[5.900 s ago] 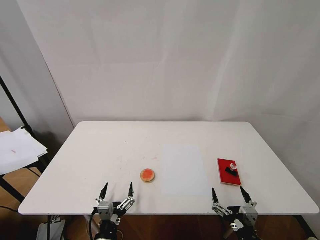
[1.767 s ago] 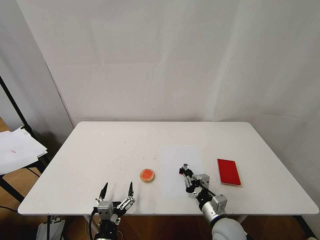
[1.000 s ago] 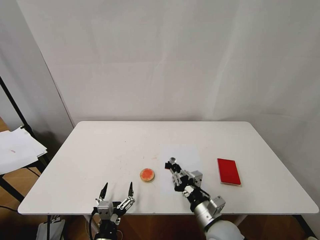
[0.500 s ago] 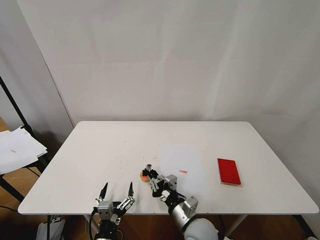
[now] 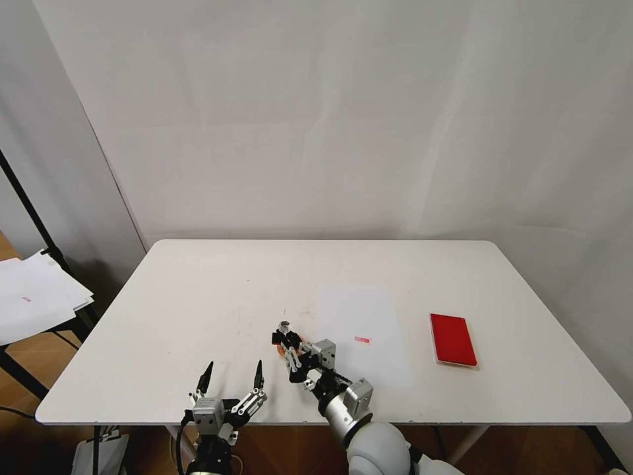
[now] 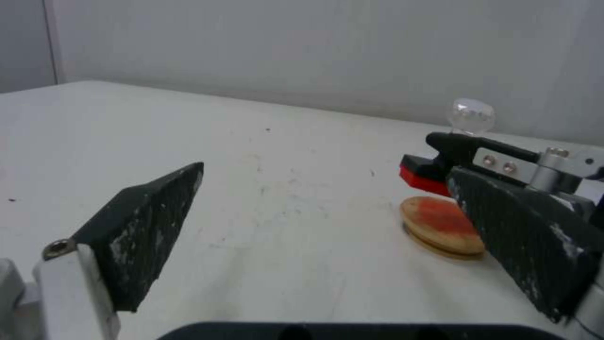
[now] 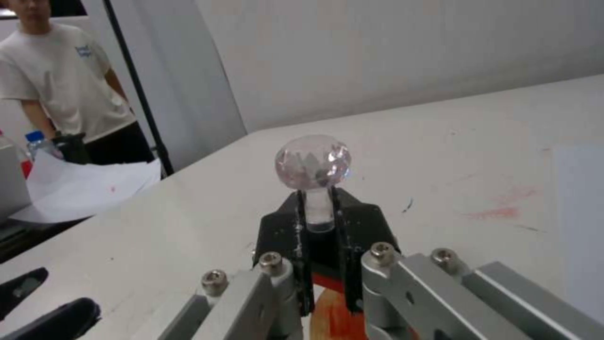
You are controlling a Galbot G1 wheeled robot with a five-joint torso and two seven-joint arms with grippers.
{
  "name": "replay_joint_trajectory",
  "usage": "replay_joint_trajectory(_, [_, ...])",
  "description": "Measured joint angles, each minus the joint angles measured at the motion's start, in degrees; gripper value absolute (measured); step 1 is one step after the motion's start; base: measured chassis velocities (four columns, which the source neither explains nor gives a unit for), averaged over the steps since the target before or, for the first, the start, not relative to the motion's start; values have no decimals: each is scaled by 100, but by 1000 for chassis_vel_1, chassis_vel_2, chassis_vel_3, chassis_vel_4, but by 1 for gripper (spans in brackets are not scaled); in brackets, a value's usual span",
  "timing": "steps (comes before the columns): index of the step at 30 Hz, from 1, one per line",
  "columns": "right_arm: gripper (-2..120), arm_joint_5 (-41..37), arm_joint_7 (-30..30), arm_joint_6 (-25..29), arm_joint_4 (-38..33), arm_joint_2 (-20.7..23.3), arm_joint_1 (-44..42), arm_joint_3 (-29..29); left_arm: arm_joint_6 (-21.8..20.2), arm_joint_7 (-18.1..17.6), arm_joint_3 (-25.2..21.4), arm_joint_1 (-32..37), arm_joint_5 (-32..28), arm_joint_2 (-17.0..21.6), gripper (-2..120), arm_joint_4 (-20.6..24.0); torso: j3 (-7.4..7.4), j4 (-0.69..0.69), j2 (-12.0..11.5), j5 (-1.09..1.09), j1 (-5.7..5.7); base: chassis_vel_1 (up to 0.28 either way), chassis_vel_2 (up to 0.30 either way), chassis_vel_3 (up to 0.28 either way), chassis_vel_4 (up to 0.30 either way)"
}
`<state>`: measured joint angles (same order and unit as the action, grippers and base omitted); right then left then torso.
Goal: Pick up the stamp from the ink pad and place it onto another ink pad.
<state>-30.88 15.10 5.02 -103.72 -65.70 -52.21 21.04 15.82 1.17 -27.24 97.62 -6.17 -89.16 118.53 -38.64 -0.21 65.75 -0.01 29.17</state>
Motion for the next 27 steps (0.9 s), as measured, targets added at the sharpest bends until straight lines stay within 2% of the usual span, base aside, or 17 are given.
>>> replay_joint_trajectory(27, [7, 76, 25, 30, 156, 0, -111, -90, 0, 0, 0, 0, 0, 0, 102, 0, 0, 0, 0, 0, 0, 0, 0, 0, 0])
